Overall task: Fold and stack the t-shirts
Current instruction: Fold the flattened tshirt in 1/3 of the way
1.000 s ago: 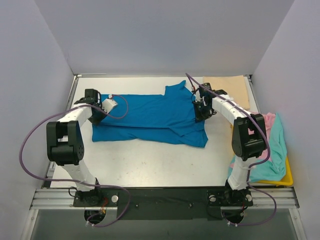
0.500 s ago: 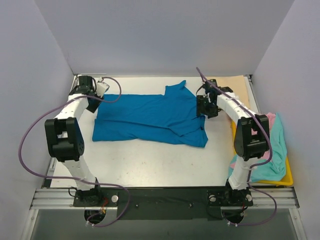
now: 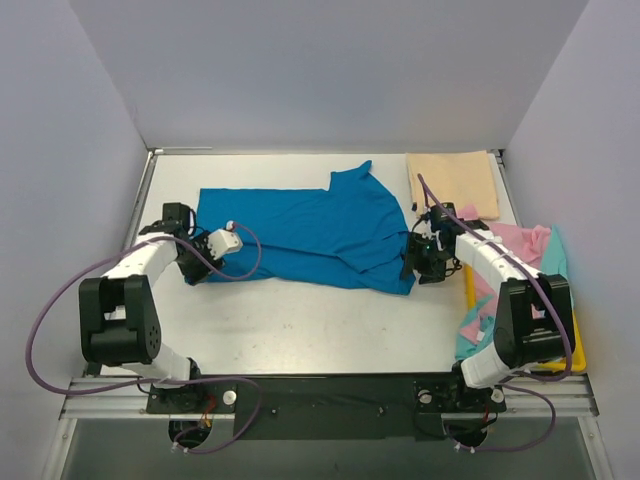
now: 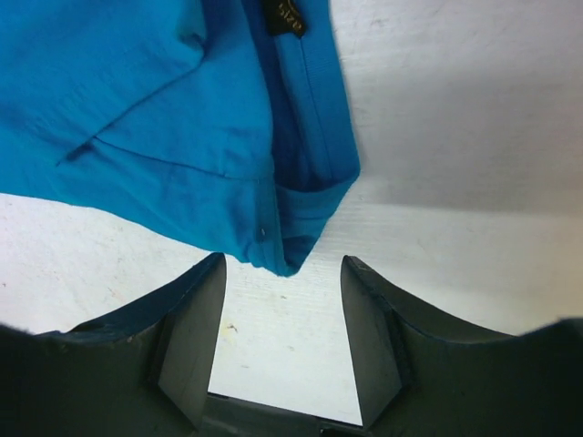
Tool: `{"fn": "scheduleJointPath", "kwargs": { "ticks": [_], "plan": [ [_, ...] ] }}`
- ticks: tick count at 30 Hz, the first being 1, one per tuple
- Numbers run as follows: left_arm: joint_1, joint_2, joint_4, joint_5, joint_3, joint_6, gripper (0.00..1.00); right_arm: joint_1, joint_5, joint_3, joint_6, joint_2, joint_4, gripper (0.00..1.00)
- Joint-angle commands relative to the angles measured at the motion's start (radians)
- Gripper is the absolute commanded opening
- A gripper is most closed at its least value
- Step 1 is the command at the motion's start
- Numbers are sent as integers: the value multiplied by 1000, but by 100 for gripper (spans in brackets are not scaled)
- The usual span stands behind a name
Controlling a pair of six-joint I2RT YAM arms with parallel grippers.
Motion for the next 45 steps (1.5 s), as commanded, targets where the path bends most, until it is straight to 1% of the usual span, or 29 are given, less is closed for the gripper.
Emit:
{"fn": "scheduleJointPath", "kwargs": {
  "ticks": [1,3,5,6,7,8,9,10,11,12,13,18,20,23,28,31,32,33,34,35,36,37,39,40,41,42,43,44,45],
  "plan": [
    [-13,16,111,18,-39,116,63,-3,-95,-51,65,45,86,47],
    [-18,35,148,9,-42,102,63,-4,-113,-77,78,63,107,44],
    [-23,52,180,-9,-46,93,63,-4,-121,-103,85,71,132,34],
    [-26,59,199,-25,-52,91,63,-7,-124,-111,88,73,137,23],
    [-26,71,209,-32,-60,91,61,-9,-128,-117,89,73,137,17],
    [-27,81,228,-52,-66,90,56,-15,-133,-120,88,71,137,8],
    [-27,86,235,-60,-72,85,49,-26,-141,-126,88,65,138,5],
    [-26,89,242,-69,-74,85,30,-30,-141,-134,86,60,137,0],
    [-27,89,243,-75,-80,85,21,-47,-135,-136,86,47,132,0],
    [-27,83,242,-78,-82,88,0,-58,-127,-142,86,40,127,0],
    [-27,80,231,-83,-85,91,0,-82,-121,-143,86,28,109,0],
    [-24,-21,134,-114,-100,157,0,-129,-54,-103,48,-15,-50,0],
    [-24,-68,40,-123,-108,199,0,-130,-37,-100,33,-42,-122,0],
    [-26,-119,-156,-88,-112,226,0,-130,-36,-129,43,-105,-193,0],
    [-33,-142,-364,-77,-154,190,0,-130,-20,-206,51,-179,-279,0],
    [-36,-159,-435,-57,-168,180,0,-129,2,-223,60,-202,-293,0],
    [-38,-165,-444,-54,-174,180,5,-132,9,-209,63,-202,-294,0],
    [-39,-167,-447,-54,-175,176,25,-132,17,-189,60,-185,-296,5],
    [-39,-170,-444,-55,-174,171,33,-138,34,-180,54,-174,-299,11],
    [-39,-175,-427,-66,-171,162,50,-141,37,-157,48,-150,-302,23],
    [-39,-175,-420,-74,-154,157,54,-144,42,-146,36,-139,-307,30],
    [-39,-176,-413,-89,-140,156,63,-142,46,-114,31,-118,-326,39],
    [-39,-176,-426,-92,-79,156,65,-141,49,-77,23,-124,-339,44],
    [-39,-175,-433,-73,-21,151,65,-138,49,-65,22,-145,-334,46],
    [-39,-175,-436,-57,7,145,65,-136,46,-44,20,-157,-330,47],
    [-79,-172,-444,-1,77,122,65,-133,45,-31,17,-171,-310,47],
    [-93,-165,-447,35,111,104,65,-132,28,-18,14,-176,-295,47],
    [-123,-161,-449,128,185,61,65,-133,11,-14,14,-174,-250,48],
    [-147,-153,-449,189,223,36,61,-133,-27,-11,20,-171,-227,47]
  ]
}}
